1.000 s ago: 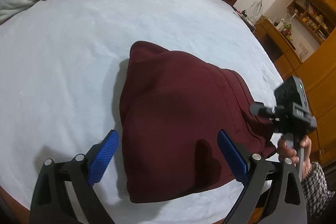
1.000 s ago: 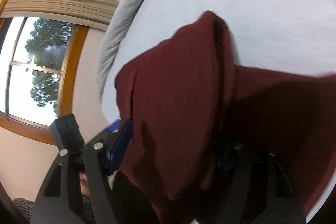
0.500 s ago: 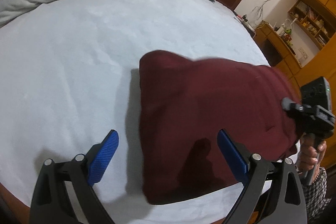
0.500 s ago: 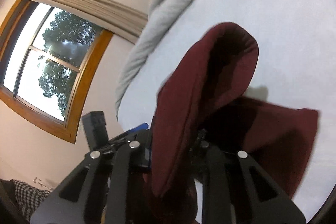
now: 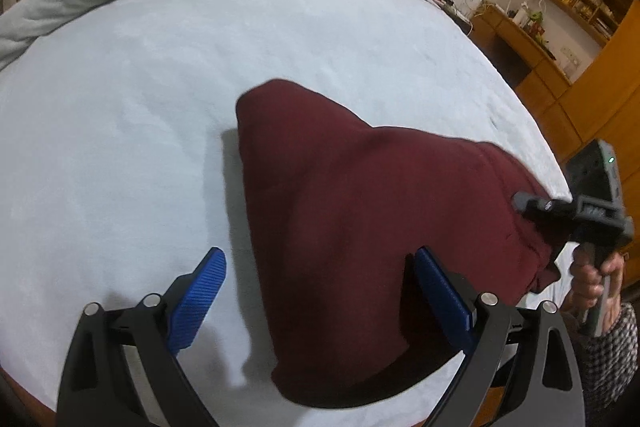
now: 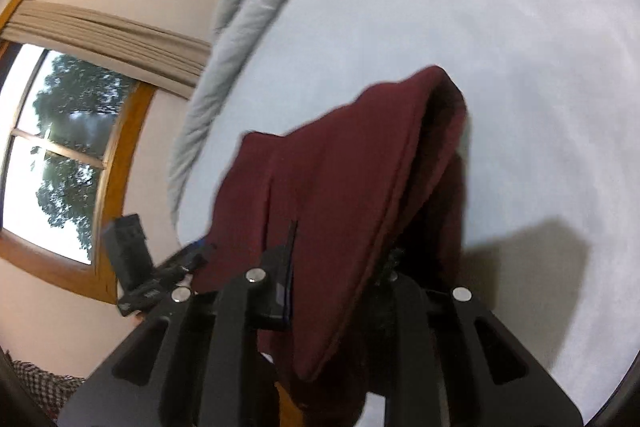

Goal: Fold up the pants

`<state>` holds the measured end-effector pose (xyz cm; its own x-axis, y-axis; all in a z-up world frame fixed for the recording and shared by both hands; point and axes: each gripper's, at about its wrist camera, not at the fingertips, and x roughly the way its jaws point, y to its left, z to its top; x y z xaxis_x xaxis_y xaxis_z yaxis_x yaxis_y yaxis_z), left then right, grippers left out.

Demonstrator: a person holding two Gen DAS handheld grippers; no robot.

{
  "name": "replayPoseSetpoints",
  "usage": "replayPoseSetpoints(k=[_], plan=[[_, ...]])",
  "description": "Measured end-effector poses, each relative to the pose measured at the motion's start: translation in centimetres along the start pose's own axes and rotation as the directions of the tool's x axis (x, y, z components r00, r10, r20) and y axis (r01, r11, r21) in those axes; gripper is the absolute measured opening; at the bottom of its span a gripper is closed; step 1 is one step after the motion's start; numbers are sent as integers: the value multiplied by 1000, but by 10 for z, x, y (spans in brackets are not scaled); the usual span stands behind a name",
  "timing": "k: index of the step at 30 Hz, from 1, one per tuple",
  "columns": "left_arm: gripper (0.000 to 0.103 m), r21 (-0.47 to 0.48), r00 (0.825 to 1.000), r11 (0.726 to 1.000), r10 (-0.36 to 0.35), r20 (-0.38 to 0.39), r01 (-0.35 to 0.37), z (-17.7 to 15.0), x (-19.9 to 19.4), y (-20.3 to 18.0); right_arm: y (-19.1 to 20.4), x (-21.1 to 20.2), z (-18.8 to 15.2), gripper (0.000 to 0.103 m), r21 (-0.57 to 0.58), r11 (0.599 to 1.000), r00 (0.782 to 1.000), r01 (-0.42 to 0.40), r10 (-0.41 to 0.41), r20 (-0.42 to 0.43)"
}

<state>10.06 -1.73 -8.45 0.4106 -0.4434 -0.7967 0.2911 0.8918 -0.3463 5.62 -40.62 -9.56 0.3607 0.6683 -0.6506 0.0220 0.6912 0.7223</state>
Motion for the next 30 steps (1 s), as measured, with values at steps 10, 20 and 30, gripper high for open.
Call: replayPoseSetpoints(k=[10, 20, 30], plan=[[98, -11, 999, 1000, 23, -22, -24, -2, -2, -1, -2, -37, -12, 58, -28, 997, 997, 65, -65, 29], [98, 24, 1000, 1000, 3, -7, -3, -16, -21, -14, 18, -81, -65, 49, 30, 985, 983, -173, 170, 76], [98, 63, 1000, 998, -4, -12, 4, -12, -16, -36, -13, -49, -71, 42, 211, 967, 990, -142, 144, 5]])
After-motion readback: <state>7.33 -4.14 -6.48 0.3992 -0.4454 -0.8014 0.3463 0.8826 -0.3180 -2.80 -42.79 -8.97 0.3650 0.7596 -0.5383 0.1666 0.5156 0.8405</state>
